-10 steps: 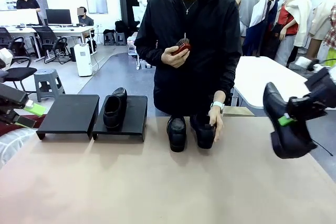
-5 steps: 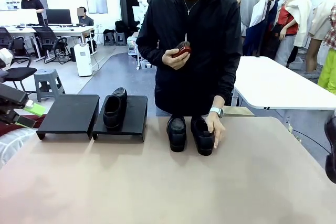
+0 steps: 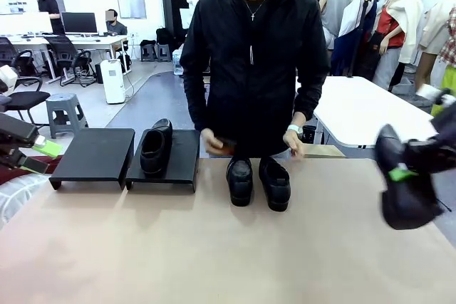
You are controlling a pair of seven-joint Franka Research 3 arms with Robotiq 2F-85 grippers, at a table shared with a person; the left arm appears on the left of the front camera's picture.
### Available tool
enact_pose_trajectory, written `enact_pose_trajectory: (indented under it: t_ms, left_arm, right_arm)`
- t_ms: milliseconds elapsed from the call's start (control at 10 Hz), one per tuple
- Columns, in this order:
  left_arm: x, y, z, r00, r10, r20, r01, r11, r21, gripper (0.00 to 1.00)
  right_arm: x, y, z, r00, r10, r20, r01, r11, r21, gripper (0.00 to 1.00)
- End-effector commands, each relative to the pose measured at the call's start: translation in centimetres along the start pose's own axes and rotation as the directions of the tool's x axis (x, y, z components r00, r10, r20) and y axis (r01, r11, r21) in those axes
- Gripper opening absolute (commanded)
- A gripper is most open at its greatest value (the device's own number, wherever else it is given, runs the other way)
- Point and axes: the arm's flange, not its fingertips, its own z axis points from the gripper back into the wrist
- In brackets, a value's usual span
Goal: Organize the shoes by placing them on the stand.
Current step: Pick up one Shoe and place it in the middle of the table.
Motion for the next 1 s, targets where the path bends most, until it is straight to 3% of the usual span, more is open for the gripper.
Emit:
enact_pose_trajectory:
  t_ms: [0, 200, 400, 500, 700, 900]
  left_arm:
    - [0.0, 0.2, 0.0, 1.0, -0.018, 0.012, 0.019, 0.999, -0.026, 1.0]
    - [0.0, 0.2, 0.0, 1.0, -0.018, 0.012, 0.019, 0.999, -0.026, 1.0]
    - [0.0, 0.2, 0.0, 1.0, -0.018, 0.012, 0.019, 0.999, -0.026, 1.0]
    - [0.0, 0.2, 0.0, 1.0, -0.018, 0.012, 0.019, 0.999, -0.026, 1.0]
    - [0.0, 0.2, 0.0, 1.0, -0.018, 0.012, 0.019, 0.999, -0.026, 1.0]
    - [0.0, 0.2, 0.0, 1.0, -0.018, 0.012, 0.019, 0.999, -0.026, 1.0]
  right_arm:
    - [1.0, 7.5, -2.4, 0.996, 0.05, -0.068, -0.044, 0.996, 0.083, 0.0]
    - [1.3, 15.3, -8.3, 0.964, 0.184, -0.192, -0.156, 0.976, 0.149, 0.0]
    - [2.4, 20.9, -13.4, 0.931, 0.22, -0.292, -0.16, 0.963, 0.216, 0.0]
    - [3.1, 23.0, -15.7, 0.932, 0.185, -0.311, -0.117, 0.967, 0.225, 0.0]
    - [4.9, 25.7, -20.2, 0.926, -0.02, -0.376, 0.088, 0.982, 0.165, 0.0]
    - [4.8, 26.8, -23.8, 0.89, -0.097, -0.446, 0.145, 0.987, 0.074, 0.0]
